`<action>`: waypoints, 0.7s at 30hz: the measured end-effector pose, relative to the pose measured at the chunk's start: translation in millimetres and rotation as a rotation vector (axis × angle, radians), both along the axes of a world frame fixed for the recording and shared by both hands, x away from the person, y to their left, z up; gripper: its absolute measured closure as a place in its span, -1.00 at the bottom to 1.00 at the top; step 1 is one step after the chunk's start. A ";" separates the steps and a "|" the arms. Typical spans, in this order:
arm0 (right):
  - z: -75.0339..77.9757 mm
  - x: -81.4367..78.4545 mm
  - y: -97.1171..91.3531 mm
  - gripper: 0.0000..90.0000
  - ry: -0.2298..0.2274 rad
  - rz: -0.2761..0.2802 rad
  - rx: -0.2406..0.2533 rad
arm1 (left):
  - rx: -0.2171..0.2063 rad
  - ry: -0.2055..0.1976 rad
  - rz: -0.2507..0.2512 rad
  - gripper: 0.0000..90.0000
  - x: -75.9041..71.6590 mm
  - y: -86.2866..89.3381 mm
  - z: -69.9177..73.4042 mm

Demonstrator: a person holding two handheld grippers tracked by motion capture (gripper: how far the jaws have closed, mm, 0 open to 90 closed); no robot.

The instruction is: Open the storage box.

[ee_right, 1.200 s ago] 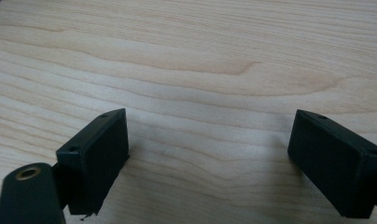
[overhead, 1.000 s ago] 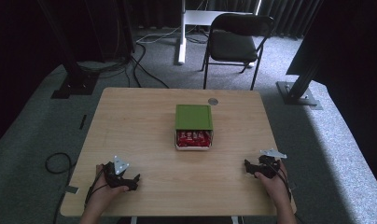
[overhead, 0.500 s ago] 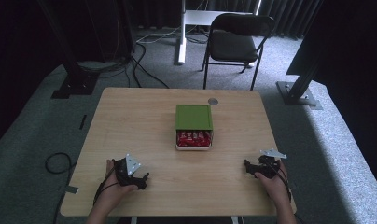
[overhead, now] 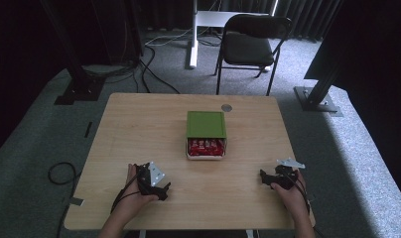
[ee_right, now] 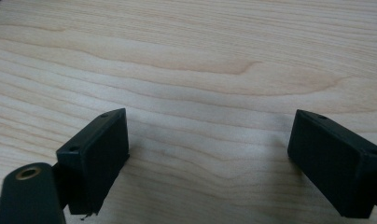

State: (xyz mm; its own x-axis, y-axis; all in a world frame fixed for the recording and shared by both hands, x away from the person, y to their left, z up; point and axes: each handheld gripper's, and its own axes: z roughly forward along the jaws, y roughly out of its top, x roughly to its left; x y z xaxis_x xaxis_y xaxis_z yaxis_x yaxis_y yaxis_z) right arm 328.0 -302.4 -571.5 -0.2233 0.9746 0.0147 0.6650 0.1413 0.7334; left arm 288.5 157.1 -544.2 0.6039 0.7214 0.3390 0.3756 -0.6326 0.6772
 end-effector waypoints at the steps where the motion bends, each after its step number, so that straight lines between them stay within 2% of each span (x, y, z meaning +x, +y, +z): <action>1: 0.0 0.0 0.0 -0.74 0.000 0.000 0.000 | 0.005 -0.003 -0.011 -0.97 0.6 -2.7 0.8; 5: 0.0 0.0 0.0 -0.74 0.000 0.000 0.000 | 0.018 -0.023 -0.041 -0.97 2.8 -15.0 2.6; 7: 0.0 0.0 0.0 -0.74 0.000 0.000 0.000 | 0.023 -0.047 -0.055 -0.97 3.5 -20.8 3.3; 18: 0.0 0.0 -0.1 -0.74 0.000 0.000 -0.001 | 0.062 -0.071 -0.126 -0.97 8.2 -44.8 4.8; 21: 0.0 0.0 -0.1 -0.74 0.000 0.000 0.000 | 0.070 -0.091 -0.145 -0.97 9.5 -50.4 4.0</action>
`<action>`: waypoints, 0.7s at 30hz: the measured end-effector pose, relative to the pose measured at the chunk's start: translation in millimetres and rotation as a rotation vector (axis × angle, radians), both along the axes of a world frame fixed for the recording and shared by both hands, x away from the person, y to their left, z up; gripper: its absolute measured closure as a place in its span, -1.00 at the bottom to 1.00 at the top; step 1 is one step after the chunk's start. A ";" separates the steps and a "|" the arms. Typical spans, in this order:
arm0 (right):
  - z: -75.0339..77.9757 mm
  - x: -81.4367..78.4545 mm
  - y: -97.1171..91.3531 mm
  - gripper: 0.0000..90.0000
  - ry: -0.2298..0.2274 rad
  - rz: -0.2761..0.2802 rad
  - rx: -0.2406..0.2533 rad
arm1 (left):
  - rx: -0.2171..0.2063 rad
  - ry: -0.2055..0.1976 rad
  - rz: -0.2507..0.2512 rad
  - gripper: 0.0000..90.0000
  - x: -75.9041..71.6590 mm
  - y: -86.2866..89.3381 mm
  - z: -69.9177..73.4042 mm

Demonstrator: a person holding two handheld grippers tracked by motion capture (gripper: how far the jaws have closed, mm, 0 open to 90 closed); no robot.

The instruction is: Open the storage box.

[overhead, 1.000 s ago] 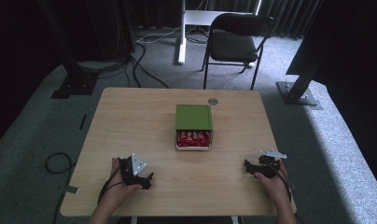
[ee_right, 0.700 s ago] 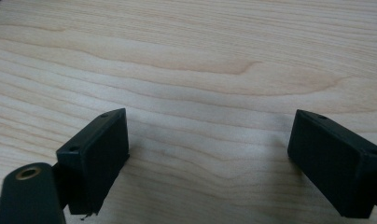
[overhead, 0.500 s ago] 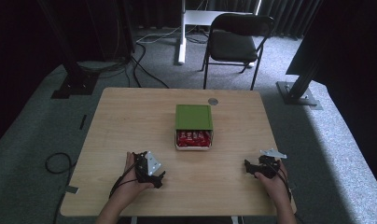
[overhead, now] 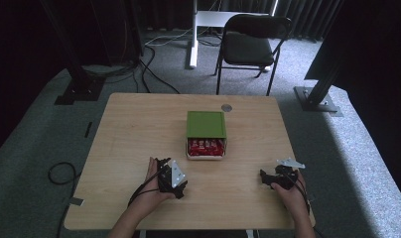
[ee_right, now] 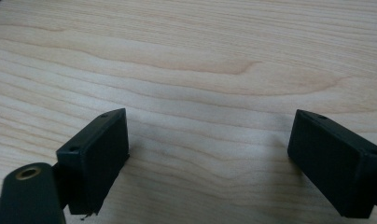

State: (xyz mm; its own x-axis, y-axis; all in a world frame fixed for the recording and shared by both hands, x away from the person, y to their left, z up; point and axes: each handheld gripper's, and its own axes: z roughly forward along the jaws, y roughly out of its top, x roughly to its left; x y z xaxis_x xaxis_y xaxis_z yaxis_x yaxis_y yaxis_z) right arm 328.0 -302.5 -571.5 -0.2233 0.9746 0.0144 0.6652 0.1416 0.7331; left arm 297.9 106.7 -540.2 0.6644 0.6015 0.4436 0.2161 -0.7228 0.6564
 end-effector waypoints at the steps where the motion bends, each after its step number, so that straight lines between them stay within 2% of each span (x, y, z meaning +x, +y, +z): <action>1: 0.0 0.0 0.0 -0.74 0.000 0.000 0.000 | -0.001 -0.003 -0.005 -0.97 0.5 -1.9 -0.5; 4: 0.0 0.0 0.0 -0.74 0.000 0.000 0.000 | 0.016 -0.025 -0.017 -0.97 1.9 -7.2 -1.0; 10: 0.0 0.0 0.0 -0.74 0.000 0.000 0.000 | 0.044 -0.037 -0.047 -0.97 3.9 -16.7 -0.1; 14: 0.0 0.0 0.0 -0.74 0.000 -0.001 0.001 | 0.051 -0.048 -0.075 -0.97 4.4 -26.6 -0.7; 21: 0.0 0.0 0.0 -0.74 0.000 -0.001 0.001 | 0.088 -0.088 -0.125 -0.97 6.4 -43.1 -2.5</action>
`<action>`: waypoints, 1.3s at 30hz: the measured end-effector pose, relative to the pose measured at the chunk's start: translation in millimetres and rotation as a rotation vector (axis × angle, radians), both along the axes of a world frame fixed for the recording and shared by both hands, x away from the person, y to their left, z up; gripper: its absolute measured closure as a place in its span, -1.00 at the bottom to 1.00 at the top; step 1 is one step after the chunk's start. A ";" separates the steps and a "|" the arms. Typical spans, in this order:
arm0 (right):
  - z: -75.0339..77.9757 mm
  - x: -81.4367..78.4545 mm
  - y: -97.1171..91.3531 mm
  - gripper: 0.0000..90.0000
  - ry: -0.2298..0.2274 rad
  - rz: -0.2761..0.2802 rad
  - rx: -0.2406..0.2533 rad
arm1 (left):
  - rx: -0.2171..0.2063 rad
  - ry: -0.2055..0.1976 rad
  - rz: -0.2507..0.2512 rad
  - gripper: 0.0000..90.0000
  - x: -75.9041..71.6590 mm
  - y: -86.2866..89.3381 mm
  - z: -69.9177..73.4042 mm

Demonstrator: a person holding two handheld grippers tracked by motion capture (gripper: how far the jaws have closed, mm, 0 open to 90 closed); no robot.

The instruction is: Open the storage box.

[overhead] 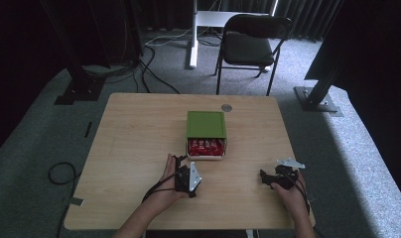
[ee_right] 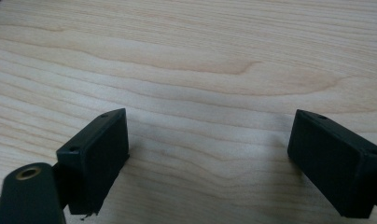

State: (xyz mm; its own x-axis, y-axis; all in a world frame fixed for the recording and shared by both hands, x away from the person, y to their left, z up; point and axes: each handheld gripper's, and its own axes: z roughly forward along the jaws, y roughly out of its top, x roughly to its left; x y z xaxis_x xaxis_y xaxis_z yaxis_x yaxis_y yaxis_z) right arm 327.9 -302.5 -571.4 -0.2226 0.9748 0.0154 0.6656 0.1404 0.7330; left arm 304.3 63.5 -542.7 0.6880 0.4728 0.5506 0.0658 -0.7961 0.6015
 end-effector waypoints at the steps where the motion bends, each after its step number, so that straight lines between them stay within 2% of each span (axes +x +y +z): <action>1: 0.0 0.0 0.0 -0.73 0.000 0.000 0.000 | -0.004 -0.009 -0.007 -0.97 0.7 -4.3 -0.7; 2: 0.0 0.0 0.0 -0.74 0.000 0.000 0.000 | -0.004 -0.009 -0.007 -0.97 0.7 -4.3 -0.7; 3: 0.0 0.0 0.0 -0.73 0.000 0.000 0.000 | -0.023 -0.012 -0.008 -0.97 1.3 -7.8 -1.2; 5: 0.0 0.0 0.0 -0.73 0.000 0.000 0.000 | -0.003 -0.027 -0.017 -0.92 1.8 -10.8 -1.9; 6: 0.0 0.0 0.0 -0.73 0.000 0.000 0.000 | 0.009 -0.035 -0.021 -0.82 2.3 -12.3 -2.4; 11: 0.0 0.0 0.0 -0.73 0.000 0.000 0.000 | 0.048 -0.072 -0.040 -0.82 4.5 -18.0 -4.5; 13: 0.0 0.0 -0.1 -0.73 0.000 0.000 0.000 | 0.071 -0.096 -0.063 -0.81 5.2 -22.0 -6.2; 15: 0.0 0.0 -0.1 -0.73 0.000 0.000 0.000 | 0.083 -0.100 -0.069 -0.67 5.5 -23.2 -6.8; 16: 0.0 0.0 -0.1 -0.73 0.000 0.000 0.000 | 0.085 -0.124 -0.075 -0.67 7.0 -25.4 -7.9; 20: 0.0 0.0 -0.1 -0.73 0.000 -0.001 0.000 | 0.094 -0.138 -0.099 -0.58 7.3 -29.4 -7.7; 21: 0.0 0.0 -0.1 -0.73 0.000 -0.001 0.000 | 0.122 -0.160 -0.115 -0.52 7.6 -31.9 -7.7; 24: 0.0 0.0 -0.1 -0.73 0.000 -0.001 0.000 | 0.116 -0.167 -0.123 -0.43 9.1 -33.6 -7.8; 27: 0.0 0.0 -0.1 -0.73 0.000 -0.001 0.000 | 0.115 -0.194 -0.117 -0.28 10.8 -36.5 -7.7; 31: 0.0 0.0 -0.1 -0.73 0.000 -0.001 0.000 | 0.148 -0.210 -0.113 -0.19 13.1 -37.7 -8.7; 33: 0.0 0.0 -0.1 -0.73 0.000 -0.001 0.001 | 0.182 -0.229 -0.126 -0.19 15.2 -37.5 -9.7; 35: 0.0 0.0 -0.1 -0.73 0.000 -0.001 0.000 | 0.184 -0.235 -0.127 -0.17 15.7 -38.2 -10.9; 36: 0.0 0.0 -0.1 -0.73 0.000 -0.001 0.000 | 0.210 -0.246 -0.131 -0.17 15.8 -39.0 -11.7; 37: 0.1 0.0 -0.1 -0.73 0.000 -0.001 0.001 | 0.250 -0.274 -0.133 -0.13 15.9 -41.0 -13.8; 39: 0.0 0.0 -0.1 -0.73 0.000 -0.001 0.000 | 0.266 -0.284 -0.127 -0.11 16.0 -42.6 -15.1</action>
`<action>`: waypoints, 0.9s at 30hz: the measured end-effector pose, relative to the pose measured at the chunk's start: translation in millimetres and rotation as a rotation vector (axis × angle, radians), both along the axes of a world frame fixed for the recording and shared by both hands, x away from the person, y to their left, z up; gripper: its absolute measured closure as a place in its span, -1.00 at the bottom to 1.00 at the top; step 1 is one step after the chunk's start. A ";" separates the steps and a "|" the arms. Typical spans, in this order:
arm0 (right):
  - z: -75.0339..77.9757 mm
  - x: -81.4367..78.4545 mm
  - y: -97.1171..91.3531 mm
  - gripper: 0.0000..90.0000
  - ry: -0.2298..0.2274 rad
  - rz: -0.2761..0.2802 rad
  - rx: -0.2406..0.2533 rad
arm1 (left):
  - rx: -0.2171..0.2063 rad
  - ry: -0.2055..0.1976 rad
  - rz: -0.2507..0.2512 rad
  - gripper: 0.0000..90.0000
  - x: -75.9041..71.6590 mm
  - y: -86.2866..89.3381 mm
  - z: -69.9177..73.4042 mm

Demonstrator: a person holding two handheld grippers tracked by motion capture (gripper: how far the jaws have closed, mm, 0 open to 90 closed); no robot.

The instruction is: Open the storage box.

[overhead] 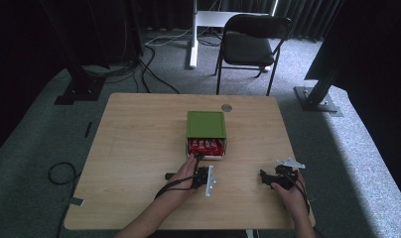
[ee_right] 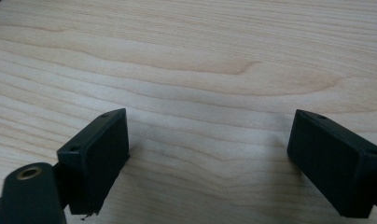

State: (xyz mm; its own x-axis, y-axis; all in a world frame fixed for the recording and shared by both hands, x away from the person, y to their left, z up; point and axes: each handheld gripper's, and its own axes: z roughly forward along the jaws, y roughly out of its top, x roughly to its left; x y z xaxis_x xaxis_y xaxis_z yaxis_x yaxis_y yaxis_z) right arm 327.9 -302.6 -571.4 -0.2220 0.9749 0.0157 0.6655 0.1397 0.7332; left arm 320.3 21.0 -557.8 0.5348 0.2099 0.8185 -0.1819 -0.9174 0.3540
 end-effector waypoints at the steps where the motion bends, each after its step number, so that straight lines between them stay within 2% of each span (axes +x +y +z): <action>1: 0.0 0.0 0.0 -0.73 0.000 0.000 0.000 | 0.028 -0.029 0.011 -0.08 0.2 -1.7 -2.2; 3: 0.0 0.0 0.0 -0.73 0.000 0.000 0.000 | 0.035 -0.038 0.015 -0.05 0.5 -2.5 -3.3; 4: 0.0 0.0 0.0 -0.73 0.000 0.000 0.000 | 0.065 -0.071 0.020 -0.01 0.5 -3.9 -5.4; 7: 0.0 0.0 0.0 -0.73 0.000 0.000 0.000 | 0.073 -0.088 0.018 0.02 1.9 -4.0 -8.1; 8: 0.0 0.0 0.0 -0.73 0.000 0.000 0.000 | 0.084 -0.110 0.026 0.05 2.8 -4.4 -9.9; 10: 0.0 0.0 0.0 -0.73 0.000 0.000 0.000 | 0.058 -0.126 0.057 0.16 2.9 -6.5 -10.0; 12: 0.0 0.0 0.0 -0.73 0.000 0.000 0.000 | 0.060 -0.136 0.071 0.33 3.0 -7.4 -9.7; 14: 0.0 0.0 0.0 -0.73 0.000 0.000 0.000 | 0.101 -0.181 0.075 0.34 4.0 -9.2 -13.2; 15: 0.0 0.0 -0.1 -0.73 0.000 0.000 -0.001 | 0.101 -0.181 0.075 0.39 4.0 -9.2 -13.2; 16: 0.0 0.0 -0.1 -0.73 0.000 0.000 -0.001 | 0.134 -0.217 0.072 0.40 3.6 -9.5 -16.1; 17: 0.0 0.0 -0.1 -0.73 0.000 0.000 -0.001 | 0.134 -0.217 0.072 0.43 3.6 -9.5 -16.1; 18: 0.0 0.0 0.0 -0.73 0.000 0.000 -0.001 | 0.156 -0.245 0.071 0.52 3.4 -9.9 -17.4; 20: 0.0 0.0 -0.1 -0.73 0.000 -0.001 -0.001 | 0.189 -0.279 0.078 0.54 2.9 -11.9 -19.7; 23: 0.0 0.0 -0.1 -0.73 0.000 -0.002 -0.001 | 0.165 -0.273 0.099 0.54 2.6 -13.5 -20.0; 27: 0.0 0.0 -0.1 -0.73 0.000 -0.002 -0.001 | 0.156 -0.274 0.097 0.54 2.6 -13.1 -20.0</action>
State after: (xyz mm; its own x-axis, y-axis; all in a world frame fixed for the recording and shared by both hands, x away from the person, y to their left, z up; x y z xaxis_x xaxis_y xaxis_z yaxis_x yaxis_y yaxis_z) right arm 328.0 -302.7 -571.4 -0.2199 0.9754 0.0147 0.6660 0.1391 0.7329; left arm 322.8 7.9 -577.8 0.2735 0.1096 0.9556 -0.1598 -0.9745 0.1575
